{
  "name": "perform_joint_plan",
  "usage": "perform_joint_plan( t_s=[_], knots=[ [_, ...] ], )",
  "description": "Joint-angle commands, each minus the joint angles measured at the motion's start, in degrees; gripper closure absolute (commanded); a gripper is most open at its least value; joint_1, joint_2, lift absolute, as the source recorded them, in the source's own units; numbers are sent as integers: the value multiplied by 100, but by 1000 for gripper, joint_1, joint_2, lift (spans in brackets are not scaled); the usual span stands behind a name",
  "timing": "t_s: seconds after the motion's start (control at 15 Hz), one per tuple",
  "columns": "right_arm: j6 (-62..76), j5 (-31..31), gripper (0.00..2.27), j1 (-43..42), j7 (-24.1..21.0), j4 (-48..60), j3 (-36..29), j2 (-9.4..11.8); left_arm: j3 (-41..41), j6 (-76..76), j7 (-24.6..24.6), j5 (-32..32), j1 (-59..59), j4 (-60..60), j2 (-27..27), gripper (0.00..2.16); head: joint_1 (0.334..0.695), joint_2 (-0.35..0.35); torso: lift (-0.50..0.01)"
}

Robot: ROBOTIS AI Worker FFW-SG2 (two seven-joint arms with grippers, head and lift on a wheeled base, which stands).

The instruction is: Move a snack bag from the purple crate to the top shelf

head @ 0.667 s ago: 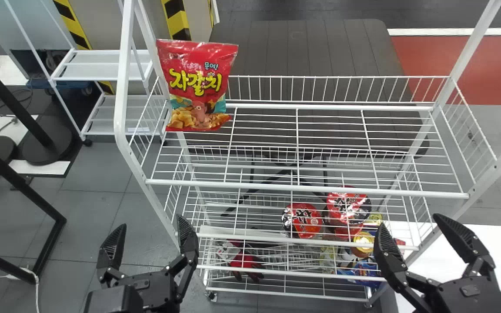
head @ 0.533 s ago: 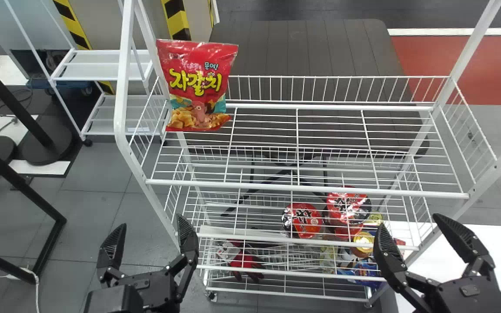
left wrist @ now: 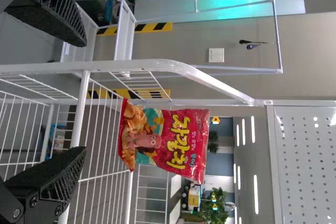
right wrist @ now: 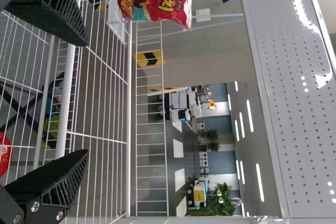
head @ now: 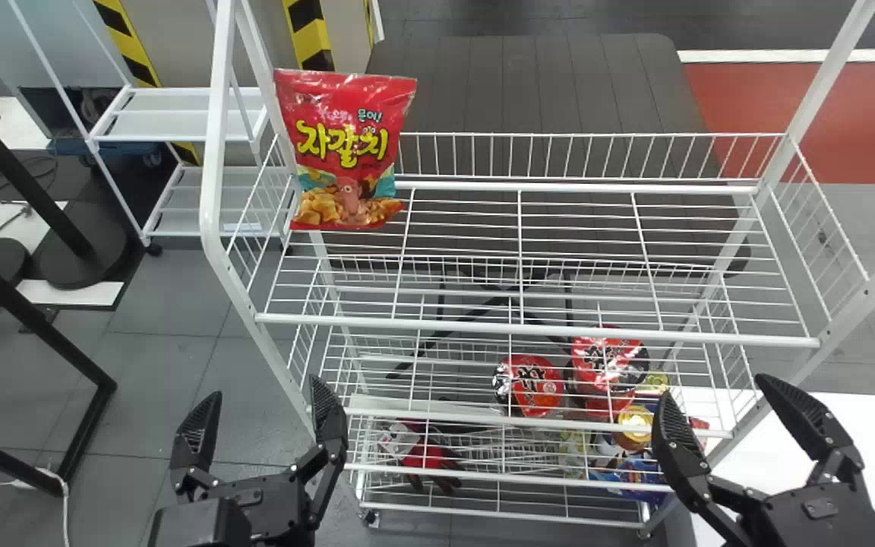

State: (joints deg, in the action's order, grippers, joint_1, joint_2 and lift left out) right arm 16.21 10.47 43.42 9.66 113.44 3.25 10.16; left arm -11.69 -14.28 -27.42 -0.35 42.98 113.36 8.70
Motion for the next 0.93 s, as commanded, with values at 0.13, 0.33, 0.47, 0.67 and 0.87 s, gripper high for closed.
perform_joint_plan(
  t_s=[0.13, 0.33, 0.47, 0.67, 0.87],
  knots=[
    [0, -1, 76, 0, 1, -6, 0, 4, 0, 0, -9, 0, 0, -6, 0, 117, 695, 77, 0],
    [-70, -133, 70, 0, -123, 20, 70, 12, -8, 0, -18, 0, 0, 2, 0, 117, 695, 79, -7],
    [-88, -142, 56, 9, -131, 46, 97, 21, -8, 0, -9, 0, 0, 11, 0, 117, 695, 80, -15],
    [-176, -142, 56, 9, -184, 90, 114, 21, -8, 0, -9, 0, 18, 37, 0, 117, 695, 86, -27],
    [-176, -142, 53, 18, -184, 108, 123, 21, -8, 18, -9, 0, 27, 55, 9, 117, 695, 89, -39]
  ],
)
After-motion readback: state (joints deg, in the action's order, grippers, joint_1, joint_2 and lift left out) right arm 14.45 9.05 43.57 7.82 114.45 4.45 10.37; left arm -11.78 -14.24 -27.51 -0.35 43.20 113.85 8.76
